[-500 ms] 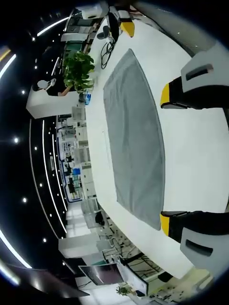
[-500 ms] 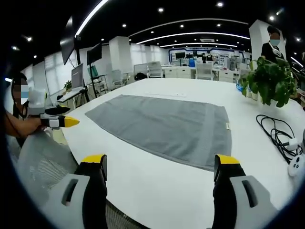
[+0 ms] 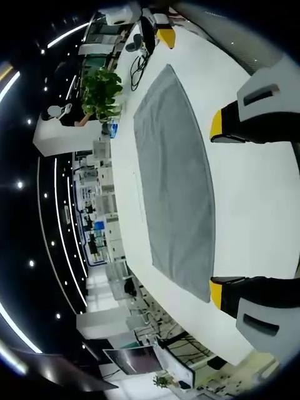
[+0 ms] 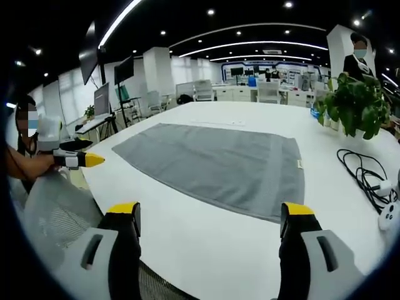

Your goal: Fold the towel on the table until its edges align and the towel forms a compact rectangular stack.

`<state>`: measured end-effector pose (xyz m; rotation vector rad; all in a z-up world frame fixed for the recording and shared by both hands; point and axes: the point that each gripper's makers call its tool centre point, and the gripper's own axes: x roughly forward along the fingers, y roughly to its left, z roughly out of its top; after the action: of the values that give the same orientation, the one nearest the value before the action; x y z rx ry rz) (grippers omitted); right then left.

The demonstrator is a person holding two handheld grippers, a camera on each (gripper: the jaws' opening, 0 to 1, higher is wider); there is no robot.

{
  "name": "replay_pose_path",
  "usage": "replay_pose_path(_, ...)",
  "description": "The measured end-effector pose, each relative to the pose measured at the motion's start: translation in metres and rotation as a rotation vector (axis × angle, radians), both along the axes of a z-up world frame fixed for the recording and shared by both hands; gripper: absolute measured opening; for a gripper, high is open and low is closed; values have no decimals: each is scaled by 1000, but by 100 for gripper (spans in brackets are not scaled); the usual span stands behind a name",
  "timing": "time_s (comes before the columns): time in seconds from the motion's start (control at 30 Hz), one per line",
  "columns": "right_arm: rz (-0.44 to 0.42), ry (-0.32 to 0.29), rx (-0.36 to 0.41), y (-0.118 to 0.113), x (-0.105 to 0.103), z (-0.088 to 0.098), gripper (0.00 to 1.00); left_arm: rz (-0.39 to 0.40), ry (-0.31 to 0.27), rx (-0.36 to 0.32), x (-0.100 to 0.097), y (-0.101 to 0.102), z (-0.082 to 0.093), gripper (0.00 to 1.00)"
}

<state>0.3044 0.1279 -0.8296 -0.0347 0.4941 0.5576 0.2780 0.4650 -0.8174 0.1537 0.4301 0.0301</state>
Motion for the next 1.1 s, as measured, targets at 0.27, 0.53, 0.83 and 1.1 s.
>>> replay_pose_path(0.27, -2, 2, 3, 1, 0, 0, 94, -4, 8, 6, 0, 0, -2, 89)
replay_pose_path(0.53, -9, 4, 6, -1, 1, 0, 93, -3, 9, 6, 0, 2, -3, 89)
replay_pose_path(0.83, -6, 2, 4, 0, 0, 2, 93, -7, 10, 6, -1, -1, -1, 89)
replay_pose_path(1.1, -9, 4, 9, 0, 0, 1, 93, -7, 11, 7, -1, 0, -2, 89)
